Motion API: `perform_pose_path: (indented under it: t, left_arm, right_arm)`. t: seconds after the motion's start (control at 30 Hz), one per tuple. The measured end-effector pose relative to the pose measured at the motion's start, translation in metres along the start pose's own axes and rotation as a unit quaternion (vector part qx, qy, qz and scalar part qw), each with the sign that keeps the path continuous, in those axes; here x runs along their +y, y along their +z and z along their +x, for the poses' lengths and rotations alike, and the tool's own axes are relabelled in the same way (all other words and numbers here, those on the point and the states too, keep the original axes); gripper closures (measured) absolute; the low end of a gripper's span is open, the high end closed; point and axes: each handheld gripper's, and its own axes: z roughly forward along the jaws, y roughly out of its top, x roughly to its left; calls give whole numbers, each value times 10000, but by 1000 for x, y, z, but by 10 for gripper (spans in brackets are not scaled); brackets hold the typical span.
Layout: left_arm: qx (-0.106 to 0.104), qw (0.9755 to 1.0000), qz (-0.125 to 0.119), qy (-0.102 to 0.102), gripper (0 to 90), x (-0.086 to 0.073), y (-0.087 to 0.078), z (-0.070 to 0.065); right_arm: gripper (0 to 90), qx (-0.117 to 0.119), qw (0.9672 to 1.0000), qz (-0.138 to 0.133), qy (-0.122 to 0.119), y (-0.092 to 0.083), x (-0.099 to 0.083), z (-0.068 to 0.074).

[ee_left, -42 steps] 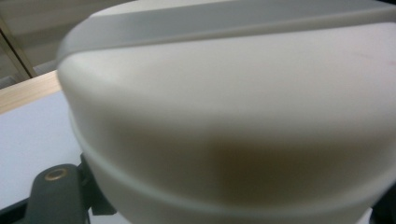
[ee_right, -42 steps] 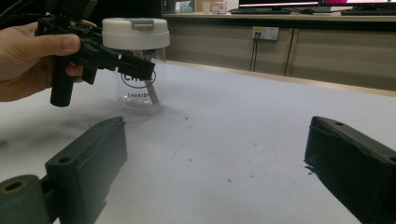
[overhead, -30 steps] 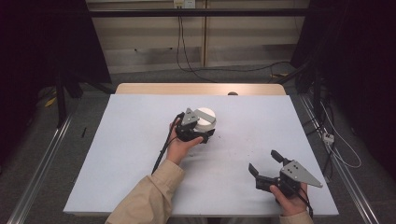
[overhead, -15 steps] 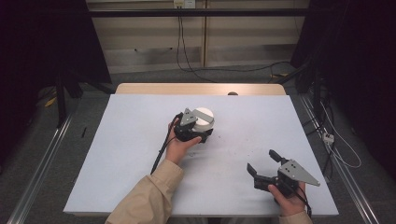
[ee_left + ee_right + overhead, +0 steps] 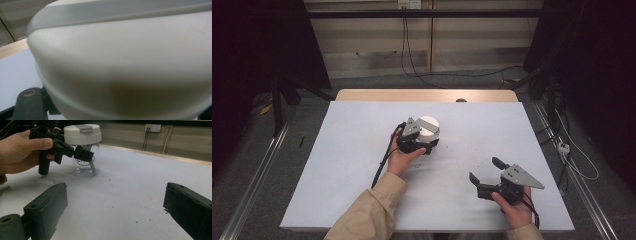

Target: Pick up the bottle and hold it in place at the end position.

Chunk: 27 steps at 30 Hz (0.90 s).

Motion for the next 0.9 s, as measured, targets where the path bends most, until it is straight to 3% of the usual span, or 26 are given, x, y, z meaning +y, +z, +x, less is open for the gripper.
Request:
perform_pose_path:
  t: [0.27, 0.4, 0.9]
  left_arm:
    - [-6, 10000, 2, -31, 184, -1, 0, 0]
    - [-27, 10000, 3, -46, 185, -1, 1, 1]
    - [-59, 9999, 18, -94, 184, -3, 2, 2]
  right_arm:
    - [56, 38, 9998, 196, 53, 20, 10, 0]
    - [56, 71, 9996, 287, -36, 32, 14, 2]
    - [106, 240, 9990, 362, -45, 62, 39, 9]
